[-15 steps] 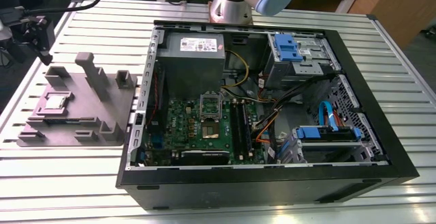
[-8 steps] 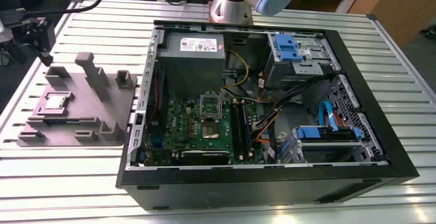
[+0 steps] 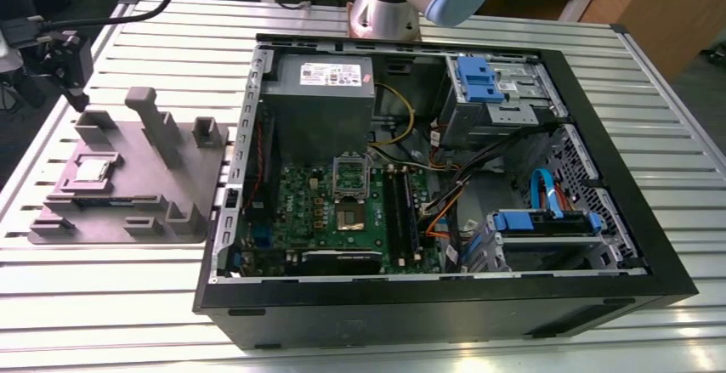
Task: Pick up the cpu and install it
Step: 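Pick up the cpu and move it towards the insertion slot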
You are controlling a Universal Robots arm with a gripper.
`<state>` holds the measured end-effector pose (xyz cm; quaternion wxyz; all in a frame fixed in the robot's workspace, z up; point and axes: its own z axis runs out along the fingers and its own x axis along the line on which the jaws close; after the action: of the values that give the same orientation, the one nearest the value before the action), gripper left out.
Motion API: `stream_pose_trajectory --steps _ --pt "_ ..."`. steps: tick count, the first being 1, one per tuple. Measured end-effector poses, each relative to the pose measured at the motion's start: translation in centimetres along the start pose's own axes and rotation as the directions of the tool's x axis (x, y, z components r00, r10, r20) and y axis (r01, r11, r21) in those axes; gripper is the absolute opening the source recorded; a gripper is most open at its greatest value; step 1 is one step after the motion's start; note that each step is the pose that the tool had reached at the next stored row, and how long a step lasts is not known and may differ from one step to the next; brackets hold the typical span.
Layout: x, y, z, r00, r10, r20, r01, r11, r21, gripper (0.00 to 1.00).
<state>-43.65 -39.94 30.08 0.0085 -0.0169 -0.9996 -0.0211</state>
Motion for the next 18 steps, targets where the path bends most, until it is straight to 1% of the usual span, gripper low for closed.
stream_pose_trajectory --steps 18 --pt "0.07 -0.05 0.38 1.0000 0.000 0.0010 0.000 1.0000 -0.0001 0.53"
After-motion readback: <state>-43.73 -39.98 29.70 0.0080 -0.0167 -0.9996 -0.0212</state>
